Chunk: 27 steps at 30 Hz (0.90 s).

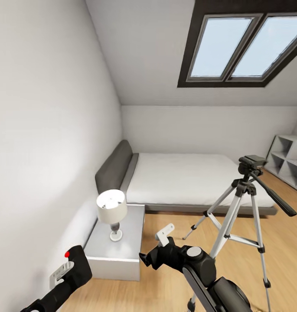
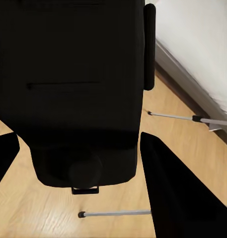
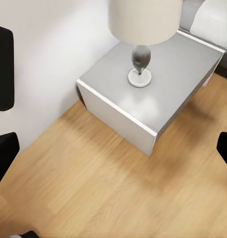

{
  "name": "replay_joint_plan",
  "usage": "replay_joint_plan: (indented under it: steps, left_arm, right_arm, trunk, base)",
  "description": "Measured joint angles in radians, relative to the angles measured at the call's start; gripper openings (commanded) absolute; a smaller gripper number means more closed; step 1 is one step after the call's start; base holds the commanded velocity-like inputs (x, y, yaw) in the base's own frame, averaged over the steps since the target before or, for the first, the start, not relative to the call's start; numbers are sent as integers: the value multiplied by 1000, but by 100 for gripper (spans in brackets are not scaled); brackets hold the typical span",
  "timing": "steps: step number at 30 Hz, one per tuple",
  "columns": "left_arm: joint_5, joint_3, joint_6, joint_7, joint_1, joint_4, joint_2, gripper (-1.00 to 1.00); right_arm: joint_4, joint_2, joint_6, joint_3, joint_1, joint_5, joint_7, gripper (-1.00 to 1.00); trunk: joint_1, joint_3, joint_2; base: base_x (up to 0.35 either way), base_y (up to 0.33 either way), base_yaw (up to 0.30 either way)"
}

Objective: Attach the digital camera to the camera tripod in the bedroom.

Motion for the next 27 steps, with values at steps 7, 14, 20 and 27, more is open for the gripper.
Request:
replay_joint_plan:
  steps: [7, 14, 20, 27]
  left_arm:
    - [0, -1, 0, 0, 0, -3, 0, -100]
    - [0, -2, 0, -1, 0, -6, 0, -100]
    - [0, -2, 0, -1, 0, -6, 0, -100]
    - [0, -2, 0, -2, 0, -7, 0, -100]
  right_arm:
    - [0, -3, 0, -4, 2, 0, 1, 100]
    - [0, -11, 0, 0, 35, 0, 2, 100]
    - [0, -10, 0, 1, 49, 0, 2, 100]
    - [0, -11, -1, 1, 53, 0, 2, 100]
  trunk:
    - [0, 0, 0]
    - [0, 0, 0]
    - [0, 0, 0]
    - [0, 0, 0]
  base:
    - [0, 51, -158]
    - [0, 10, -200]
    - [0, 2, -223]
    - [0, 1, -234]
